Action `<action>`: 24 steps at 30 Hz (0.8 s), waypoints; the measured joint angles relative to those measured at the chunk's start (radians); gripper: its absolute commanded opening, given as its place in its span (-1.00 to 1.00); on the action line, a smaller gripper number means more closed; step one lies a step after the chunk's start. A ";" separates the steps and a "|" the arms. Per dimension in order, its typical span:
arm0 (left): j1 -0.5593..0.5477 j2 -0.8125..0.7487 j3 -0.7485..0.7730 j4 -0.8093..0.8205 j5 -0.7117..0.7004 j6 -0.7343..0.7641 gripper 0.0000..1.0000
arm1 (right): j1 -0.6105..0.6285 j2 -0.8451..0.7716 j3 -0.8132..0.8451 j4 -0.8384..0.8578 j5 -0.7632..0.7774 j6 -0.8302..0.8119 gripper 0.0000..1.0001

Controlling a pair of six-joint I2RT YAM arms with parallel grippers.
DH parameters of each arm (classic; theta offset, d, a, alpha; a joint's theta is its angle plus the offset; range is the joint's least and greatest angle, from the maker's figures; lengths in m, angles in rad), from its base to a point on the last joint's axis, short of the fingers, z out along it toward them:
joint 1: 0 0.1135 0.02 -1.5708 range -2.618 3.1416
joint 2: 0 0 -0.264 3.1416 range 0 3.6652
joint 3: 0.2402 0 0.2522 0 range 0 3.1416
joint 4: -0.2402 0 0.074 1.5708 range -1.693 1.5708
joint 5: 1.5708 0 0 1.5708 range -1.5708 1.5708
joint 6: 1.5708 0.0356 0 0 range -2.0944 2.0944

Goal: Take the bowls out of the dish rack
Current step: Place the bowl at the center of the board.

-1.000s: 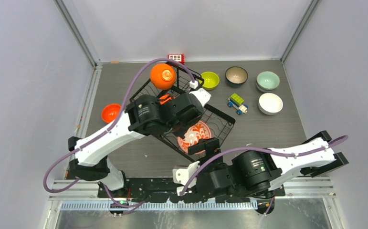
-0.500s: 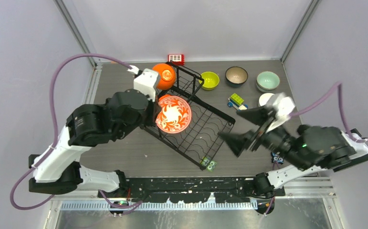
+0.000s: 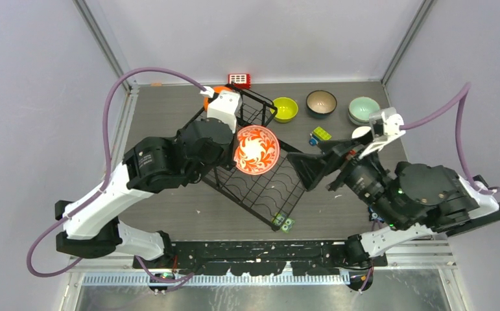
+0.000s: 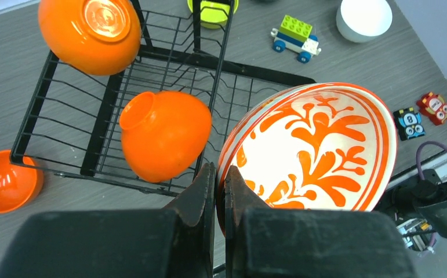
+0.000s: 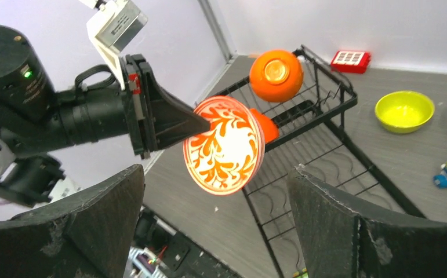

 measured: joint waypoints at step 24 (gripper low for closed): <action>0.144 0.019 0.056 0.043 -0.070 0.036 -0.99 | -0.726 0.237 0.076 -0.005 -0.714 0.084 0.33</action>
